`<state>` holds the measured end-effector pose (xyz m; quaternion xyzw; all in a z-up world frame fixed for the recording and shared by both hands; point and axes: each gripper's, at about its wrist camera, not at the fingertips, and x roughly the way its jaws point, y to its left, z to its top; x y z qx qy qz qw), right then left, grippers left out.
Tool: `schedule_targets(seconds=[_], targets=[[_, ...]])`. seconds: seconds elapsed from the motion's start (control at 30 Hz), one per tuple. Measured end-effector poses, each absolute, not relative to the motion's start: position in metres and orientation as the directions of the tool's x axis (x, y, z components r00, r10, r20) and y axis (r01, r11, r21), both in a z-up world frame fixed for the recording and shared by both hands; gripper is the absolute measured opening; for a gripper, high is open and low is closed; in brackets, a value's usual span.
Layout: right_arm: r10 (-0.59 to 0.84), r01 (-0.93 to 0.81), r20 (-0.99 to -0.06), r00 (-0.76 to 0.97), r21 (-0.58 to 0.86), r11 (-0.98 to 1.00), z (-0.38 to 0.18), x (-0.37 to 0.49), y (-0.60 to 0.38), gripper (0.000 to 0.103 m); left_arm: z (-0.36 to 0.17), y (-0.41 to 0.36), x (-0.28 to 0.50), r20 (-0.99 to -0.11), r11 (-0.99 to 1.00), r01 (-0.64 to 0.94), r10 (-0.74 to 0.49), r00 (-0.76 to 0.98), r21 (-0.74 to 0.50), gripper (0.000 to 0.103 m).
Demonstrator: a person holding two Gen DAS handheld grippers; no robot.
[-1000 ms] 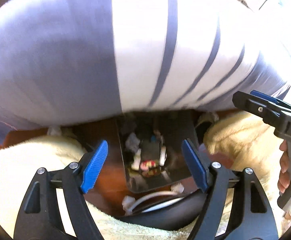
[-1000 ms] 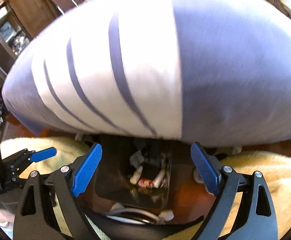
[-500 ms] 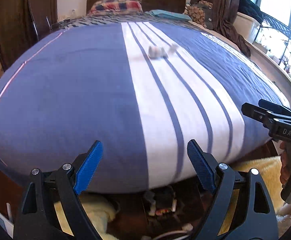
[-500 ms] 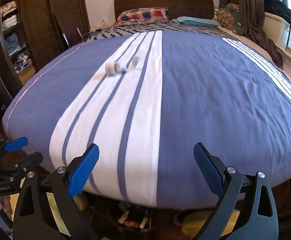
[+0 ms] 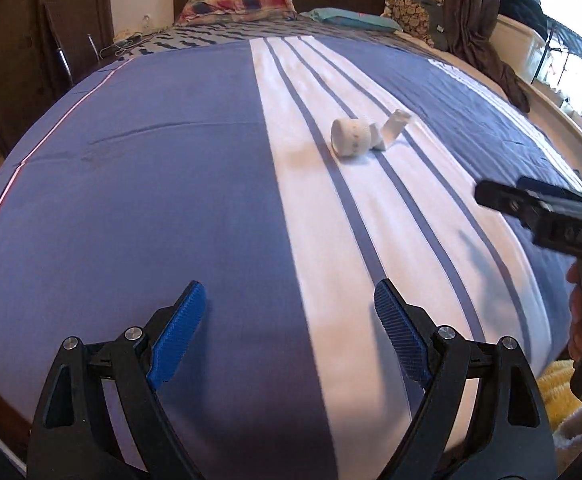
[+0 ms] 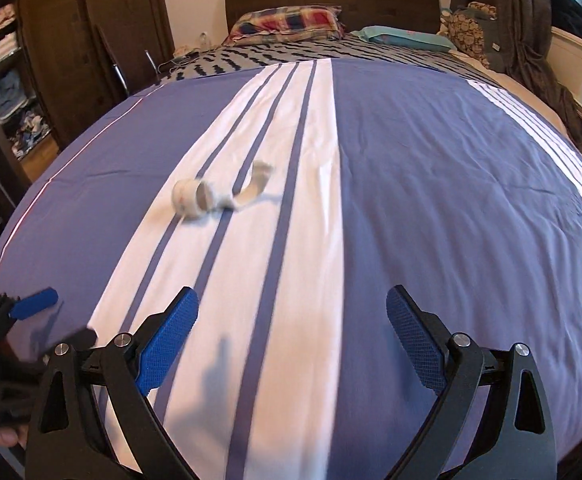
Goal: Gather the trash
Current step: 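Grasp the white tape roll with the left gripper while the right grasps the white paper scrap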
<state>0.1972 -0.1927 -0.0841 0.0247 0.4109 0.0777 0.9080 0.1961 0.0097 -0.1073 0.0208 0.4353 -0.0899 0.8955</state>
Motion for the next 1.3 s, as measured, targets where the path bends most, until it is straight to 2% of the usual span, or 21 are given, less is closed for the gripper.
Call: schedule_targets(seconds=[0.07, 0.27, 0.37, 0.5, 0.6, 0.63, 0.67, 0.97, 1.13, 1.17, 1.2, 1.3], targets=[[0.174, -0.126, -0.738, 0.652, 0.120, 0.985, -0.085, 0.217, -0.190, 0.081, -0.109, 0.005, 0.206, -0.788, 0.982, 0.186, -0.143, 0.599, -0.036, 0.082], [0.200, -0.149, -0.732, 0.651, 0.136, 0.979, -0.086, 0.260, -0.181, 0.059, -0.110, -0.006, 0.237, -0.788, 0.979, 0.199, -0.151, 0.597, -0.037, 0.082], [0.205, -0.170, -0.746, 0.634, 0.125, 0.978, -0.090, 0.278, -0.173, 0.050, -0.110, -0.011, 0.251, -0.787, 0.978, 0.203, -0.155, 0.597, -0.039, 0.082], [0.233, -0.194, -0.763, 0.604, 0.142, 0.971, -0.099, 0.295, -0.165, 0.043, -0.111, -0.019, 0.265, -0.788, 0.976, 0.212, -0.160, 0.594, -0.038, 0.082], [0.262, -0.217, -0.772, 0.579, 0.164, 0.962, -0.103, 0.302, -0.161, 0.025, -0.112, -0.023, 0.275, -0.791, 0.976, 0.215, -0.159, 0.591, -0.036, 0.082], [0.267, -0.225, -0.772, 0.576, 0.164, 0.960, -0.104, 0.303, -0.159, 0.013, -0.112, -0.025, 0.279, -0.791, 0.976, 0.216, -0.161, 0.590, -0.038, 0.082], [0.270, -0.232, -0.773, 0.574, 0.164, 0.959, -0.104, 0.302, -0.158, 0.006, -0.113, -0.027, 0.283, -0.792, 0.976, 0.216, -0.163, 0.589, -0.041, 0.082], [0.162, -0.167, -0.740, 0.653, 0.068, 0.984, -0.085, 0.299, -0.188, 0.003, -0.116, -0.041, 0.314, -0.790, 0.974, 0.216, -0.185, 0.584, -0.068, 0.080], [0.149, -0.151, -0.740, 0.656, 0.064, 0.986, -0.085, 0.291, -0.208, 0.003, -0.112, -0.050, 0.326, -0.783, 0.972, 0.218, -0.207, 0.587, -0.094, 0.069], [0.148, -0.150, -0.740, 0.656, 0.064, 0.987, -0.086, 0.291, -0.209, 0.003, -0.112, -0.052, 0.327, -0.784, 0.971, 0.217, -0.210, 0.585, -0.098, 0.061], [0.148, -0.148, -0.743, 0.652, 0.067, 0.987, -0.087, 0.289, -0.210, 0.003, -0.113, -0.053, 0.328, -0.788, 0.970, 0.218, -0.214, 0.578, -0.105, 0.048], [0.143, -0.149, -0.749, 0.647, 0.059, 0.987, -0.089, 0.283, -0.212, 0.003, -0.112, -0.055, 0.325, -0.792, 0.968, 0.228, -0.223, 0.568, -0.109, 0.025]])
